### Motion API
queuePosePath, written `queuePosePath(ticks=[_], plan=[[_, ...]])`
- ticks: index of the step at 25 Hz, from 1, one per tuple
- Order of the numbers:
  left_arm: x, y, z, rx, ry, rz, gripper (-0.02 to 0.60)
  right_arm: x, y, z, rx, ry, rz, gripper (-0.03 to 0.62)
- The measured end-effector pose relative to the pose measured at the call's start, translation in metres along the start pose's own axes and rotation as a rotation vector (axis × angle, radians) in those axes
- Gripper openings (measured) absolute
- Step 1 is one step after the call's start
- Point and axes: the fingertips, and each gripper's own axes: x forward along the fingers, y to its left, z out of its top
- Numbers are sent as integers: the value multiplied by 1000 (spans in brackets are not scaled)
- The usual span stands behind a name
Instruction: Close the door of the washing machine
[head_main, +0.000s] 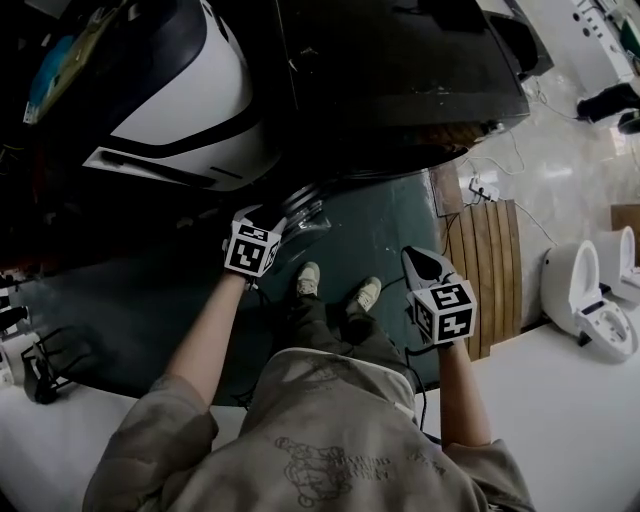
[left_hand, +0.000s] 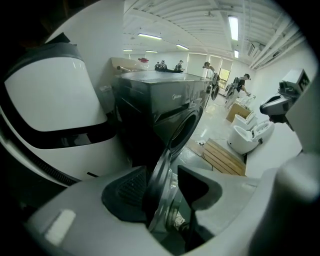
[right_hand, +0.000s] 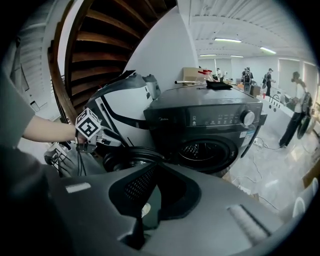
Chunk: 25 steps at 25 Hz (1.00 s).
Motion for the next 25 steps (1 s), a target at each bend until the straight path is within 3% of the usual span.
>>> queuePosePath(ticks=[11,25], plan=[[53,17,-33,49,101,-38,190,36,-2,-15,-16,45,24,28],[67,24,-42,44,114,-69,163,53,12,-35,-8,77,51,28]])
